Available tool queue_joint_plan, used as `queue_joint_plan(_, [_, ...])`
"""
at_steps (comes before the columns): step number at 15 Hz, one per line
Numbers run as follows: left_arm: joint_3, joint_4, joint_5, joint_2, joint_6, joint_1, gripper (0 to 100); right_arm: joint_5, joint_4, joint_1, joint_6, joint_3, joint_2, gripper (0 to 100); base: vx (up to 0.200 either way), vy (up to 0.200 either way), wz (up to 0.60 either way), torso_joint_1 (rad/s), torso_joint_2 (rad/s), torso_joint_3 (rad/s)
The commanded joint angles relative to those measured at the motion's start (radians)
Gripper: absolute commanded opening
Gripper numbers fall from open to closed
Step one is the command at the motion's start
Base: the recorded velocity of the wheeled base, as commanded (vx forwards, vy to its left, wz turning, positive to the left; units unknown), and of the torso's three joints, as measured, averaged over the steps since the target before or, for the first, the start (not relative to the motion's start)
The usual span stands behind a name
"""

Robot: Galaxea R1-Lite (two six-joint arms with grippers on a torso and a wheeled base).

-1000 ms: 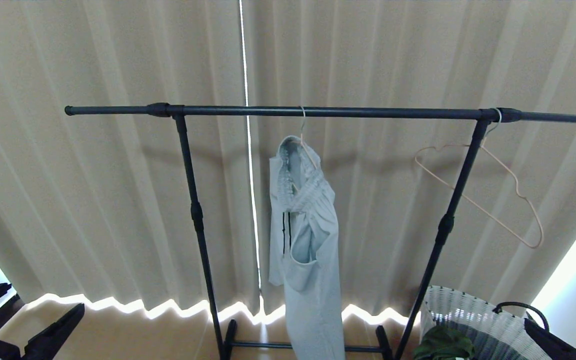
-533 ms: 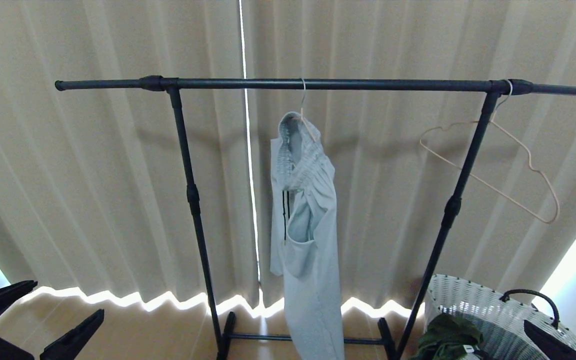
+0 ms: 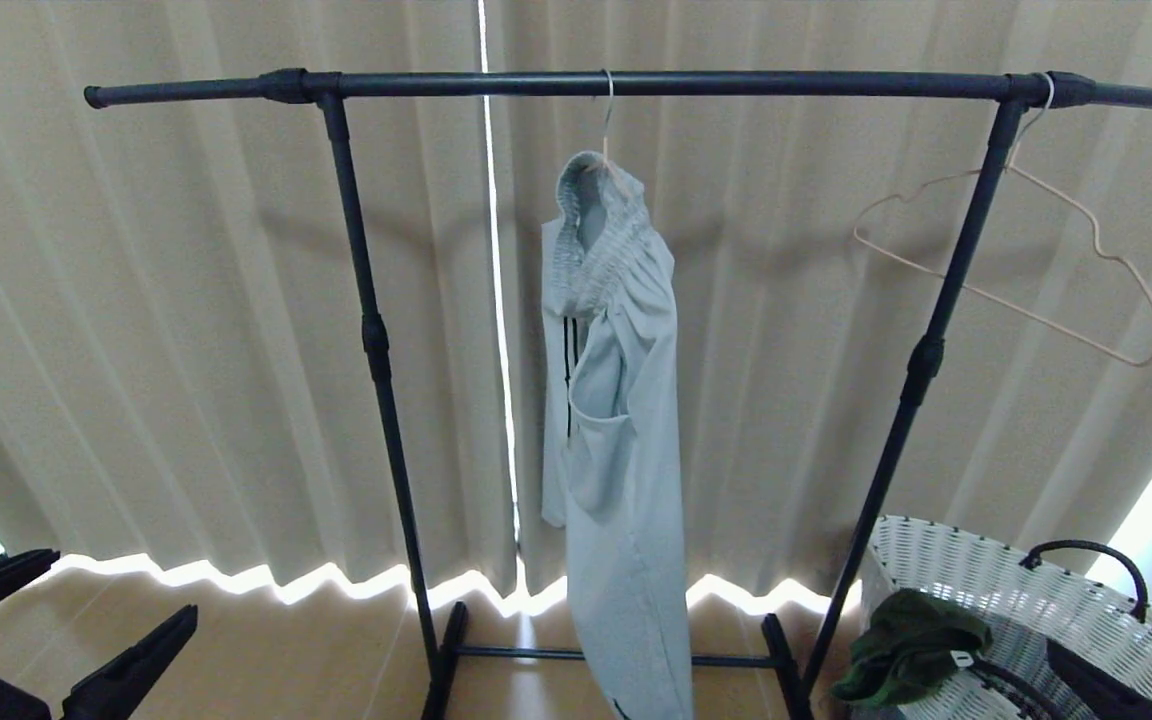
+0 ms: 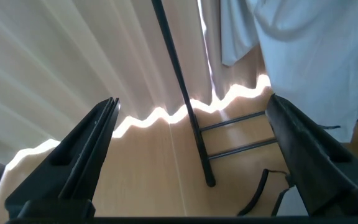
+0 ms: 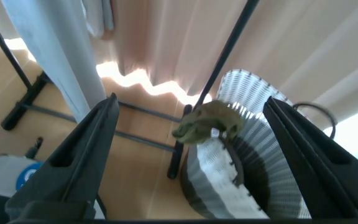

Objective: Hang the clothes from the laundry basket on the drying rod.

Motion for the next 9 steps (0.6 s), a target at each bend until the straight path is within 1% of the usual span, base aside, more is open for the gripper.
queue_joint_plan(1, [-0.015, 0.001, -0.001, -0.005, -0.006, 0.000, 100, -0.001, 0.000, 0.001, -0.001, 0.000, 0.005, 100, 0.000, 0.000, 0.00, -0.198, 0.46, 0.251])
queue_joint_plan(6, [-0.001, 0.002, -0.001, -0.009, 0.000, 0.000, 100, 0.001, 0.000, 0.001, 0.001, 0.003, 0.005, 100, 0.000, 0.000, 0.00, -0.185, 0.45, 0.264])
queue_joint_plan(7, [0.005, 0.001, -0.001, -0.009, -0.002, 0.000, 100, 0.007, -0.006, 0.001, 0.002, 0.014, -0.001, 100, 0.000, 0.000, 0.00, -0.105, 0.29, 0.178])
queue_joint_plan(9, [0.013, 0.002, -0.001, -0.008, -0.006, 0.000, 100, 0.007, -0.006, 0.000, 0.002, 0.014, -0.004, 100, 0.000, 0.000, 0.00, -0.049, 0.13, 0.041])
